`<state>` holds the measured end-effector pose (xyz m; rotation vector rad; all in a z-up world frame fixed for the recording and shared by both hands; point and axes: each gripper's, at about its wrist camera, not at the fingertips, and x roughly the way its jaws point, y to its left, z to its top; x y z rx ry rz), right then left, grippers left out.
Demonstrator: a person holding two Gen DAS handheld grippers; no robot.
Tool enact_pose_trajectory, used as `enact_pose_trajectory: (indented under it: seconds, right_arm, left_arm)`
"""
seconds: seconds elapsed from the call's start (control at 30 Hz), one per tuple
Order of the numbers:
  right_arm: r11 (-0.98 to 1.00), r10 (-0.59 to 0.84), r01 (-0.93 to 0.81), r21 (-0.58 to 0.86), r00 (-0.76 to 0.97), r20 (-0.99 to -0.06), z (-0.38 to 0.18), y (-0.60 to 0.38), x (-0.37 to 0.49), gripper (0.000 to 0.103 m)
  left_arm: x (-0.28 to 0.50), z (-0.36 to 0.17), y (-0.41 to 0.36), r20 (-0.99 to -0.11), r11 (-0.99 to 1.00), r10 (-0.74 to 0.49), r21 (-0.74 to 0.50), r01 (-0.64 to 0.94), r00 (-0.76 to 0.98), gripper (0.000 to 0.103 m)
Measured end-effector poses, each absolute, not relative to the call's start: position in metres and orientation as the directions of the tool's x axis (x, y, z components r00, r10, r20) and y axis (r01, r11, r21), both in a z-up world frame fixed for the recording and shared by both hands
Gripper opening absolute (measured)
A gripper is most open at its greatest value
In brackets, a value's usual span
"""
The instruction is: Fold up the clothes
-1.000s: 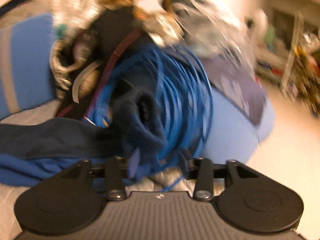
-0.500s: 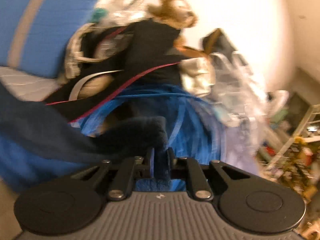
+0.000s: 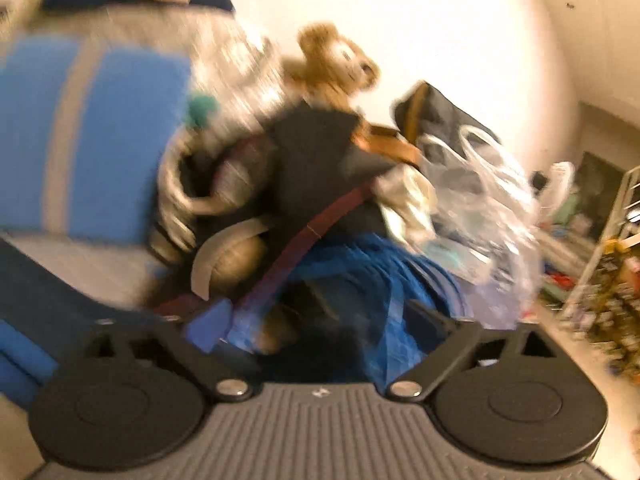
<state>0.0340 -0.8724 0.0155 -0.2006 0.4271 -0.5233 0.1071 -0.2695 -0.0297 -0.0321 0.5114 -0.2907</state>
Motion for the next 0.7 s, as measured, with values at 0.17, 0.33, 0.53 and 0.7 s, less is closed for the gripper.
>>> enact_pose_trajectory:
  seconds: [0.17,0.33,0.53,0.7]
  right_arm:
    - [0.941,-0.332,0.287,-0.181,0.888,-0.317,0.064,-0.809,0.038,0.103]
    - [0.985,-0.148,0.115,-0.13,0.947,-0.284,0.097,-0.738,0.048,0.103]
    - [0.986,0.02,-0.063,-0.156,0.965,-0.26,0.113,-0.652,0.066,0.103]
    - [0.974,0.141,-0.189,-0.125,0.938,-0.317,0.117,-0.584,0.087,0.103]
  left_arm:
    - [0.096,0.001,-0.252,-0.45,0.967,-0.254,-0.085,0.242,0.856,0.084]
    - [0.086,0.031,-0.234,-0.421,0.974,-0.225,-0.069,0.216,0.879,0.084]
    - [0.075,0.073,-0.204,-0.38,0.984,-0.17,-0.023,0.175,0.909,0.084]
    - [0.075,0.1,-0.185,-0.359,0.992,-0.092,0.049,0.117,0.929,0.084]
